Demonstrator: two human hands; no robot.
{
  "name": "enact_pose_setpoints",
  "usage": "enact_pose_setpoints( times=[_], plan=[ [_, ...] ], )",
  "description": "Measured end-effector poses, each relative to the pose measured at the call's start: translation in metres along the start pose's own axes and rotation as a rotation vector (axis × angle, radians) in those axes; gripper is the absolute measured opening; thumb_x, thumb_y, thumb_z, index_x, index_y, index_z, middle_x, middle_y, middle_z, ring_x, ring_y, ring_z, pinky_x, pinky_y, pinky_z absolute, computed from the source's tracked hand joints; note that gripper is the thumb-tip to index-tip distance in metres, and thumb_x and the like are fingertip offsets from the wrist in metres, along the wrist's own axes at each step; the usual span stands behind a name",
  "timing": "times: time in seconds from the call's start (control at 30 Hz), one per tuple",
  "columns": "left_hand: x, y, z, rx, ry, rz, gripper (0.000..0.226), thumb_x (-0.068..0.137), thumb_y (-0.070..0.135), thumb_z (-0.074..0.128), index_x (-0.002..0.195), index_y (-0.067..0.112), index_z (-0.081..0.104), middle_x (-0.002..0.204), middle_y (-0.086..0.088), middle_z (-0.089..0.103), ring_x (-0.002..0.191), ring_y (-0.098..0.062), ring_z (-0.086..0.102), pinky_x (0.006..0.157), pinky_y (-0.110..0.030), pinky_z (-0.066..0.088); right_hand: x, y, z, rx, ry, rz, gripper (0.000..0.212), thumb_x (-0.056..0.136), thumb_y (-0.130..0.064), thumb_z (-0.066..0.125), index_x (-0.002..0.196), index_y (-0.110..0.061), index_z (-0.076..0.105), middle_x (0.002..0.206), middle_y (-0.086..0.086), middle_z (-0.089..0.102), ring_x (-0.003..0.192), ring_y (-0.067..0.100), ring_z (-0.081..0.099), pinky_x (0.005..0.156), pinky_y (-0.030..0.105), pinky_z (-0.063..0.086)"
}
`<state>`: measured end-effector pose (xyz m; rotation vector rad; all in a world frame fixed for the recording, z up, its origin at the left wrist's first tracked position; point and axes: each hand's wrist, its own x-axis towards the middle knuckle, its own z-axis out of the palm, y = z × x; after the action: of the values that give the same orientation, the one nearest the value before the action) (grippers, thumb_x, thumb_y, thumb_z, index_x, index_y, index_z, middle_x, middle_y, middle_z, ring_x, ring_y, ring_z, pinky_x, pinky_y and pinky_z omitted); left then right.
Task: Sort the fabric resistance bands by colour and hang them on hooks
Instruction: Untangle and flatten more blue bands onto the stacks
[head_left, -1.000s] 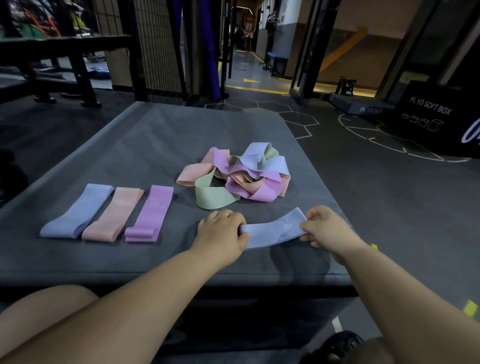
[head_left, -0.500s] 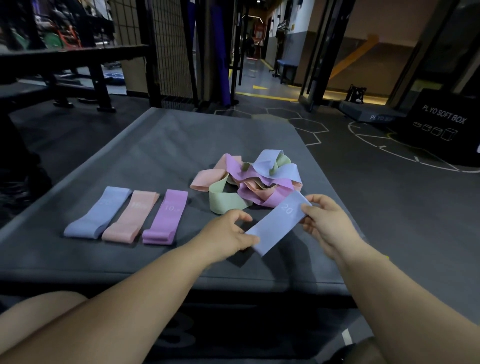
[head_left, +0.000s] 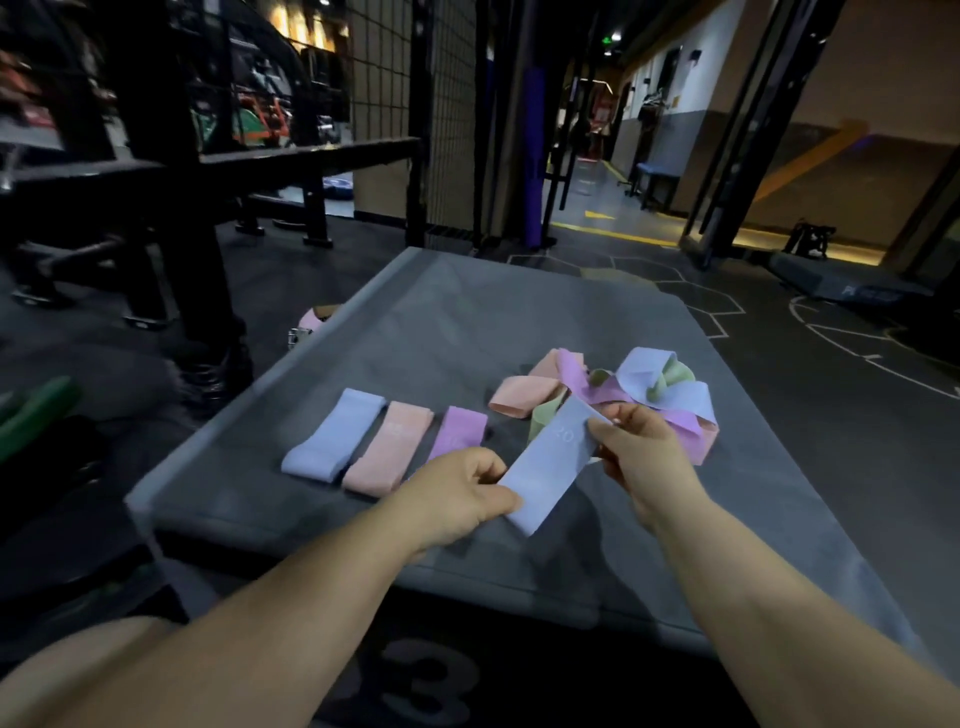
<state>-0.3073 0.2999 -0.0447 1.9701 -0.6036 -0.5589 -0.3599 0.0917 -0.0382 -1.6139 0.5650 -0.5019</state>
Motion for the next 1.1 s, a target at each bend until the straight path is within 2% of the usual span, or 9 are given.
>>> enact_pose_setpoints(
  times=[0.17, 0.27, 0.37, 0.5, 0.63, 0.73, 0.9, 1.03, 1.1],
  plan=[
    [-0.010, -0.017, -0.035, -0.062, 0.121, -0.025, 0.025, 0.072, 0.035, 0.068, 0.075, 0.012, 0.058, 0.068, 0.002, 0.055, 0.068, -0.015, 0.051, 0.070, -0.030, 0.043, 0.010, -0.019, 0.051, -0.055, -0.051, -0.068, 0.017, 0.092, -0.007, 0.062, 0.078, -0.017, 0.061, 0.067, -0.002, 0.061, 0.053, 0.007, 0.051, 0.055, 0.021, 0.041],
    [-0.015, -0.029, -0.058, -0.057, 0.230, -0.061, 0.030, 0.063, 0.043, 0.062, 0.078, 0.018, 0.061, 0.066, 0.006, 0.062, 0.065, -0.017, 0.054, 0.069, -0.035, 0.045, 0.021, -0.024, 0.086, -0.065, -0.109, -0.089, 0.011, 0.089, -0.005, 0.066, 0.082, -0.013, 0.063, 0.072, 0.004, 0.063, 0.064, 0.016, 0.054, 0.062, 0.026, 0.047],
    [-0.018, -0.039, -0.079, -0.098, 0.309, -0.120, 0.032, 0.061, 0.045, 0.059, 0.088, 0.030, 0.063, 0.084, 0.009, 0.073, 0.085, -0.018, 0.068, 0.085, -0.040, 0.053, 0.031, -0.027, 0.122, -0.064, -0.133, -0.084, 0.009, 0.088, -0.002, 0.067, 0.090, -0.008, 0.061, 0.072, 0.004, 0.061, 0.059, 0.013, 0.052, 0.053, 0.019, 0.045],
    [-0.021, -0.048, -0.103, 0.025, 0.444, -0.161, 0.022, 0.080, 0.034, 0.063, 0.100, 0.030, 0.056, 0.087, 0.008, 0.065, 0.083, -0.013, 0.059, 0.065, -0.027, 0.040, 0.038, -0.028, 0.165, -0.123, -0.174, -0.081, 0.019, 0.088, -0.001, 0.066, 0.079, -0.015, 0.057, 0.069, 0.002, 0.061, 0.053, 0.011, 0.054, 0.049, 0.019, 0.044],
    [-0.022, -0.060, -0.118, 0.022, 0.474, -0.204, 0.026, 0.085, 0.028, 0.061, 0.109, 0.026, 0.052, 0.090, 0.012, 0.057, 0.081, -0.001, 0.054, 0.065, -0.020, 0.040, 0.044, -0.025, 0.198, -0.206, -0.188, -0.085, 0.020, 0.082, -0.004, 0.068, 0.076, -0.021, 0.059, 0.074, 0.001, 0.066, 0.059, 0.014, 0.058, 0.065, 0.032, 0.047],
    [-0.022, -0.067, -0.125, 0.062, 0.471, -0.230, 0.026, 0.086, 0.029, 0.059, 0.109, 0.025, 0.050, 0.093, 0.011, 0.057, 0.080, 0.001, 0.052, 0.067, -0.022, 0.041, 0.047, -0.023, 0.216, -0.276, -0.209, -0.088, 0.016, 0.082, -0.008, 0.069, 0.078, -0.022, 0.061, 0.071, -0.002, 0.065, 0.060, 0.014, 0.058, 0.067, 0.032, 0.052],
    [-0.022, -0.074, -0.133, 0.182, 0.480, -0.264, 0.023, 0.087, 0.032, 0.055, 0.107, 0.025, 0.046, 0.090, 0.010, 0.057, 0.083, -0.009, 0.056, 0.073, -0.030, 0.045, 0.047, -0.017, 0.233, -0.362, -0.225, -0.104, 0.013, 0.083, -0.011, 0.067, 0.079, -0.023, 0.062, 0.070, -0.007, 0.063, 0.060, 0.013, 0.056, 0.054, 0.021, 0.048],
    [-0.021, -0.076, -0.135, 0.204, 0.486, -0.293, 0.021, 0.087, 0.031, 0.052, 0.106, 0.025, 0.044, 0.088, 0.008, 0.057, 0.080, -0.010, 0.056, 0.063, -0.029, 0.042, 0.048, -0.013, 0.241, -0.476, -0.224, -0.160, 0.012, 0.082, -0.016, 0.068, 0.080, -0.027, 0.063, 0.074, -0.012, 0.062, 0.072, 0.011, 0.058, 0.064, 0.019, 0.041],
    [-0.019, -0.076, -0.135, 0.214, 0.493, -0.306, 0.019, 0.086, 0.031, 0.052, 0.103, 0.025, 0.044, 0.089, 0.007, 0.058, 0.080, -0.013, 0.056, 0.064, -0.030, 0.041, 0.050, -0.011, 0.245, -0.514, -0.231, -0.166, 0.010, 0.082, -0.017, 0.067, 0.084, -0.026, 0.065, 0.077, -0.012, 0.064, 0.074, 0.010, 0.059, 0.060, 0.015, 0.039]
  ],
)
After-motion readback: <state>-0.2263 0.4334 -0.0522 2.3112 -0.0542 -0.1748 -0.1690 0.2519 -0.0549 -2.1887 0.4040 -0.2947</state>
